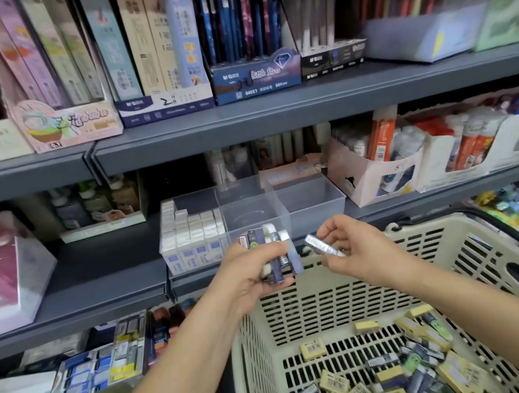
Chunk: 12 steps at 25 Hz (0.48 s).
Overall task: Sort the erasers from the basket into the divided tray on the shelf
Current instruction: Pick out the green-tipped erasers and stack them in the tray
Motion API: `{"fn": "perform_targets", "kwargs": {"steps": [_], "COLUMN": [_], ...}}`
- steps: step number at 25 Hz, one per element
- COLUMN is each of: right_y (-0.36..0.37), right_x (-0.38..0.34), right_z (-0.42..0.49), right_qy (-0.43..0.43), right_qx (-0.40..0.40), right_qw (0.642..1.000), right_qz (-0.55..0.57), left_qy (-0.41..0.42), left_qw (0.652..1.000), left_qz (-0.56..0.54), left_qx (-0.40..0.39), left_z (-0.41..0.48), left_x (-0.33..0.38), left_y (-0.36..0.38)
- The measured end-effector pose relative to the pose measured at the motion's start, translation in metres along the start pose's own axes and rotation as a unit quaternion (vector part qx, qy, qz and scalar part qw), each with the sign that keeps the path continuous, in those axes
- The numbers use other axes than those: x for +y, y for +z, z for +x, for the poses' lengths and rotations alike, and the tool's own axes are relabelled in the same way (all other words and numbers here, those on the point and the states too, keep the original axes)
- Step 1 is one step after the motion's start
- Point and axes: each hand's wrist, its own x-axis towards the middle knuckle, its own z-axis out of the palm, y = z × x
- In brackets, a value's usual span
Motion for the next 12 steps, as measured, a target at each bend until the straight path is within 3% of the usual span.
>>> {"fn": "perform_targets", "kwargs": {"steps": [9,12], "right_y": [0.015,0.026], "right_x": [-0.053,-0.069], "right_z": [0.088,0.117], "right_qy": [-0.032,-0.08], "right_qx": [0.035,0.038], "right_qw": [0.997,0.987], "right_qz": [-0.053,-0.137], "left_qy": [0.063,0.074], "left_qw": [0.997,0.994], "left_qz": [-0.002,-0.019], "left_qx": [0.047,0.081], "left_z": [0.005,0.014], "left_x": [0.023,0.017], "left_y": [-0.074,-0.084]}}
